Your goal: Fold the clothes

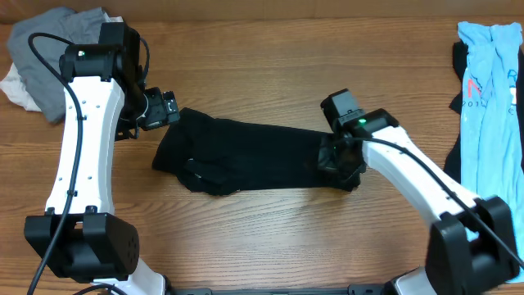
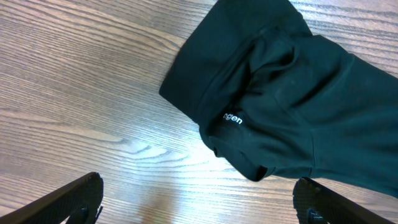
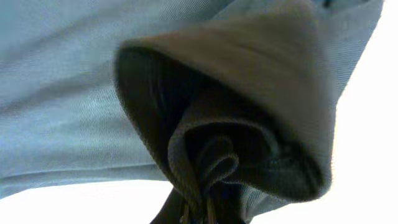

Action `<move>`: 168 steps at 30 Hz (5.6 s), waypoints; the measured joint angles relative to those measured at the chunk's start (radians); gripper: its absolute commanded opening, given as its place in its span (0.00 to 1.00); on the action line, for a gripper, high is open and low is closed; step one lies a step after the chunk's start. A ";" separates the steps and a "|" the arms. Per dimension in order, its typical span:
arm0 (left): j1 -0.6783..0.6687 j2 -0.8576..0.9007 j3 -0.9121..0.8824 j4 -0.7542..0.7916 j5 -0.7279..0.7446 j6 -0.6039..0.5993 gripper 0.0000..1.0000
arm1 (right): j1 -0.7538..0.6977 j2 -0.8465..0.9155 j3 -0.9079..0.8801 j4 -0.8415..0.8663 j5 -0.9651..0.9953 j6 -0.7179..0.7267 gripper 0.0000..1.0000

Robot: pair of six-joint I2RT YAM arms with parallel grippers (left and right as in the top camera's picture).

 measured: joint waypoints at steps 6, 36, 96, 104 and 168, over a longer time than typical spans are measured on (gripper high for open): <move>0.000 0.000 0.000 0.000 0.000 0.000 1.00 | 0.029 0.027 0.000 0.048 -0.031 0.023 0.04; 0.000 0.000 0.000 0.000 0.000 0.000 1.00 | 0.030 0.027 0.005 0.083 -0.163 0.064 0.64; 0.000 0.000 0.000 0.006 0.000 0.000 1.00 | -0.509 0.059 0.233 -0.203 -0.323 -0.372 1.00; 0.000 0.000 0.000 0.000 0.000 0.000 1.00 | -0.507 0.127 -0.011 0.014 -0.522 -0.471 1.00; 0.000 0.000 0.000 0.012 0.000 0.004 1.00 | -0.214 0.221 0.206 -0.158 0.137 0.008 0.04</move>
